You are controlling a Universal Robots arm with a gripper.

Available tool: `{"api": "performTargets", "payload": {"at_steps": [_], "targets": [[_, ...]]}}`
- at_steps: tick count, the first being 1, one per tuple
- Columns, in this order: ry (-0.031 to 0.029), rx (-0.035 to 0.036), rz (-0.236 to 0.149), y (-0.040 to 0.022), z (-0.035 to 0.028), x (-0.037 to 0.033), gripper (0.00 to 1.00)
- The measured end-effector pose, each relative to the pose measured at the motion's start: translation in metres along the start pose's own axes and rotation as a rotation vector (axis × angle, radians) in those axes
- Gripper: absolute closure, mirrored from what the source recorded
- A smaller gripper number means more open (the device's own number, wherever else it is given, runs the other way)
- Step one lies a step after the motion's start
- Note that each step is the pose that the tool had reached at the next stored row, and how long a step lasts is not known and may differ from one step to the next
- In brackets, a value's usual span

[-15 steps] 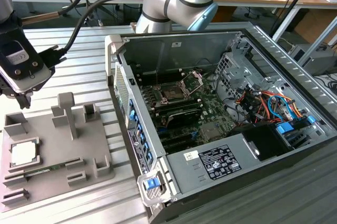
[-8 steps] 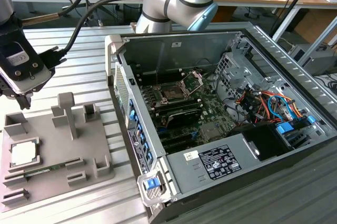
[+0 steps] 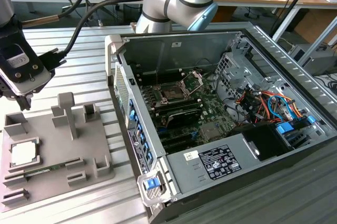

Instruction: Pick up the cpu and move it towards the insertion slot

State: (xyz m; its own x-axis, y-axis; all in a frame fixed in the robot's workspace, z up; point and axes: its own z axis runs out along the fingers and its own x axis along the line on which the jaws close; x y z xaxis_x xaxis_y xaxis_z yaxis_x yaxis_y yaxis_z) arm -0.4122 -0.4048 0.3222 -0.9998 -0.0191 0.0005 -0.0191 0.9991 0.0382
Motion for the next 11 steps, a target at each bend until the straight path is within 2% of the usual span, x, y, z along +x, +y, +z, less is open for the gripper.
{"api": "performTargets", "payload": {"at_steps": [11], "targets": [[0.0,0.0,0.0,0.0,0.0024,0.0037,0.89]]}}
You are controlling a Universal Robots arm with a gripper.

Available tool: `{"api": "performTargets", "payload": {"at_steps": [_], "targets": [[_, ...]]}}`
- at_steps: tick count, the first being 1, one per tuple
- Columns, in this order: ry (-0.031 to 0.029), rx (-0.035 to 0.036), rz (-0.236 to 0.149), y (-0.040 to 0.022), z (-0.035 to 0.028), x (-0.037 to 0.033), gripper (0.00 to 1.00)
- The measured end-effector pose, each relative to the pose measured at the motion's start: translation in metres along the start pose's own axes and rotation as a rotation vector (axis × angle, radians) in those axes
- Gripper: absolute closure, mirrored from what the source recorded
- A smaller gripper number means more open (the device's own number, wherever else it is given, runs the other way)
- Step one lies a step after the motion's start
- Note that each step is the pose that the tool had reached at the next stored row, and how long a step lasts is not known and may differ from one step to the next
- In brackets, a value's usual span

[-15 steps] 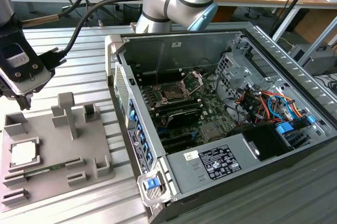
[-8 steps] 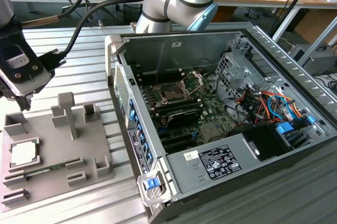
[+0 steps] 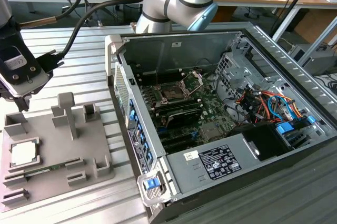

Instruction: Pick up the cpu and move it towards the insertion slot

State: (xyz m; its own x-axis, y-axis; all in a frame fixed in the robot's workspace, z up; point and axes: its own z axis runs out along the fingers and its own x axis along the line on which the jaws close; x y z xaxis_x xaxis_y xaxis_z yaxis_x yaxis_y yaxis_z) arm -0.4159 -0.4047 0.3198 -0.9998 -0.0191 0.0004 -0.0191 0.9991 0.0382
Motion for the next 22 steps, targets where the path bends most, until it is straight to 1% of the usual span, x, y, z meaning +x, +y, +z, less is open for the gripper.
{"api": "performTargets", "payload": {"at_steps": [22], "targets": [[0.0,0.0,0.0,-0.0002,0.0058,0.0032,0.89]]}}
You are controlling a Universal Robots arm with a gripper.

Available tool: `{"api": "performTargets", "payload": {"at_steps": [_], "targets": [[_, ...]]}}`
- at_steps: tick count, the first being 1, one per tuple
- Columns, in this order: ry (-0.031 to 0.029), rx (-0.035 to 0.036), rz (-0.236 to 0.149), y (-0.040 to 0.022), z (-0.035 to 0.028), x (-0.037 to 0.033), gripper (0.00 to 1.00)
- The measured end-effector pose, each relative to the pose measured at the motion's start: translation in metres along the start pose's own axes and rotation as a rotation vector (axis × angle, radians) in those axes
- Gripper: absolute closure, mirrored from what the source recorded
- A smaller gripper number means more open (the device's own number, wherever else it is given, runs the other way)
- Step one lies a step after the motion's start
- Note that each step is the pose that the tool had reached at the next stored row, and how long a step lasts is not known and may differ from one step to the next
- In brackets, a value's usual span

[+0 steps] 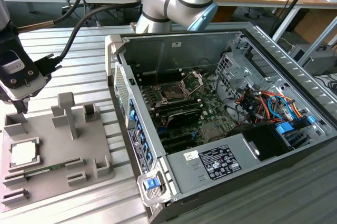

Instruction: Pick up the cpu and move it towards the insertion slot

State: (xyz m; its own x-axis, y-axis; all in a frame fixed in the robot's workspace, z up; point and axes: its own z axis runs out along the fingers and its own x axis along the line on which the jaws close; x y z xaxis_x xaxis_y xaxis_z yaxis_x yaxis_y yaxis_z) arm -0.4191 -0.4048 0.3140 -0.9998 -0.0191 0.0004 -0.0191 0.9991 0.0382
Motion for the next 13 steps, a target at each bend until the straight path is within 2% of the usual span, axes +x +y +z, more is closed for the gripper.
{"api": "performTargets", "payload": {"at_steps": [13], "targets": [[0.0,0.0,0.0,-0.0001,0.0032,0.0011,0.89]]}}
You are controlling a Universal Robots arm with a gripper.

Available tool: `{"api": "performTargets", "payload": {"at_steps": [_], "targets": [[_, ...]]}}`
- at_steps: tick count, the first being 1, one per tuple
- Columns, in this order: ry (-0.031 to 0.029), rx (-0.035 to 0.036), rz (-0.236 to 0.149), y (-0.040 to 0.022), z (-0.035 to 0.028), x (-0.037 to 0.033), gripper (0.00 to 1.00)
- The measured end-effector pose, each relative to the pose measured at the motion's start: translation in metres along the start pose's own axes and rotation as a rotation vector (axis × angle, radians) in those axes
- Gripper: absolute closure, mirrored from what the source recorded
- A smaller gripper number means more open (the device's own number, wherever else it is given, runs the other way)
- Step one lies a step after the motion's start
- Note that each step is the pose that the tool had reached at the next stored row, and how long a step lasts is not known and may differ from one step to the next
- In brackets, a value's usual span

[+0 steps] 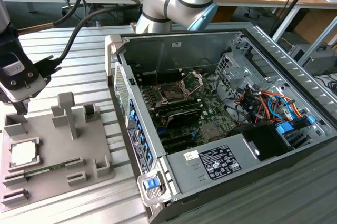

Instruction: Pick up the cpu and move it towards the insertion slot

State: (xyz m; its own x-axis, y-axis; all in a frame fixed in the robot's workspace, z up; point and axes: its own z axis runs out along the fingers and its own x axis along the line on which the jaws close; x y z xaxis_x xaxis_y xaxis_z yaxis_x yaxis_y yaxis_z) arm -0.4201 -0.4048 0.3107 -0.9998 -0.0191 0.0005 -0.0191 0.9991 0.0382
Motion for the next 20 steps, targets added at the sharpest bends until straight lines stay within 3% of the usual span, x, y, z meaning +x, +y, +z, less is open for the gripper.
{"api": "performTargets", "payload": {"at_steps": [20], "targets": [[0.0,0.0,0.0,-0.0002,0.0058,0.0029,0.89]]}}
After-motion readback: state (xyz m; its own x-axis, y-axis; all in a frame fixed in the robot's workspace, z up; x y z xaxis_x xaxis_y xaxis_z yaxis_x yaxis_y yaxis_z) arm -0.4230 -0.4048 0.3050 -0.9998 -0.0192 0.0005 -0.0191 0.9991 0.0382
